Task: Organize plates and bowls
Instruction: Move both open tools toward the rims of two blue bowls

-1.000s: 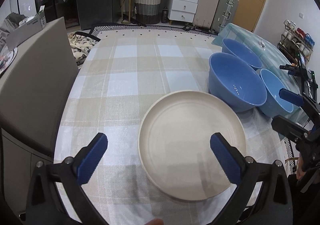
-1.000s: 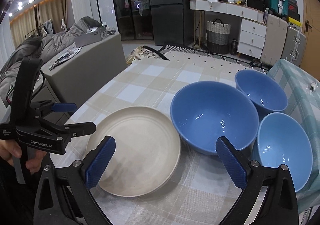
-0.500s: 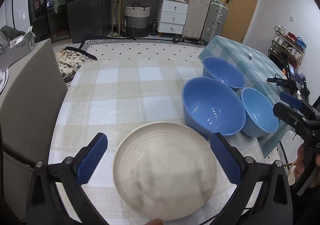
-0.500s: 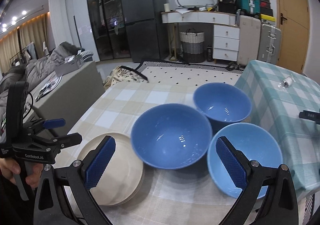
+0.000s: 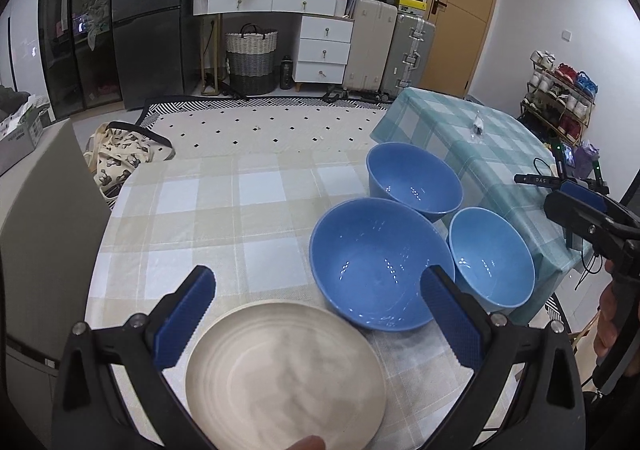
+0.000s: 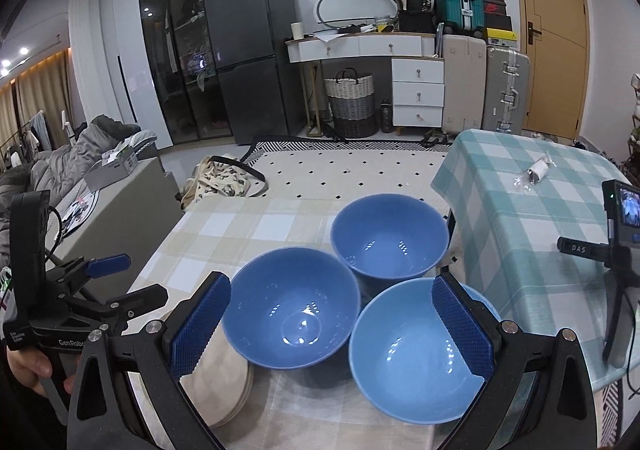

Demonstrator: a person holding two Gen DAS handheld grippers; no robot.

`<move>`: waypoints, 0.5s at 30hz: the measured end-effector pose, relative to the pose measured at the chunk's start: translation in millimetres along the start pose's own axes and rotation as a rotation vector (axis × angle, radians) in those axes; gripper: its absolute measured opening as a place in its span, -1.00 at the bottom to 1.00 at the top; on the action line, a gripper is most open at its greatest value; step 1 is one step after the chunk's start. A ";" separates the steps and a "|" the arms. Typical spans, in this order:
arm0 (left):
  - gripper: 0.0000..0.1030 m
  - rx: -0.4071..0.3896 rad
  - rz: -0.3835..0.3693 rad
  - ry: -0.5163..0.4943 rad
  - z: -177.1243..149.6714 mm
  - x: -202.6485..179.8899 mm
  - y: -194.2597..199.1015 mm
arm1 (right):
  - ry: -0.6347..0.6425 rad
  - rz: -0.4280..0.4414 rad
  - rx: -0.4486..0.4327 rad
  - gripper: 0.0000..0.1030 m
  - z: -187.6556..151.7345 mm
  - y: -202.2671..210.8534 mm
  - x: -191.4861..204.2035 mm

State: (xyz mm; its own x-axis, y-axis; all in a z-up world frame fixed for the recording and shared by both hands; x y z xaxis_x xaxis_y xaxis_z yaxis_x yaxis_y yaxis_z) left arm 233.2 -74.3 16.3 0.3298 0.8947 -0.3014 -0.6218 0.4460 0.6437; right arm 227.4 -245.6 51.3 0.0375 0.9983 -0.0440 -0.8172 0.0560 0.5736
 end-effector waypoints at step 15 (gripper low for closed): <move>1.00 -0.011 0.018 0.000 46.2 -7.0 -28.3 | -0.044 -0.011 0.021 0.98 35.9 -23.8 -28.5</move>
State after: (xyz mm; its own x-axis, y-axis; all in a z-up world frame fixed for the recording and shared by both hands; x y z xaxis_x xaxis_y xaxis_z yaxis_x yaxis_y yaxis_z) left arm 281.3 -94.4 32.6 0.3182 0.9025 -0.2901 -0.6351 0.4301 0.6415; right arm 266.3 -274.9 68.3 0.0718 0.9973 -0.0144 -0.8045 0.0665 0.5903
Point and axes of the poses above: each gripper's, at about its wrist camera, not at the fingertips, and y roughly against the way its jaws point, x to its left, z to its top, the point moved 9 cm from there along -y, roughly the way its jaws point, and after that the axes turned 13 degrees about -z, right-handed, at the moved point
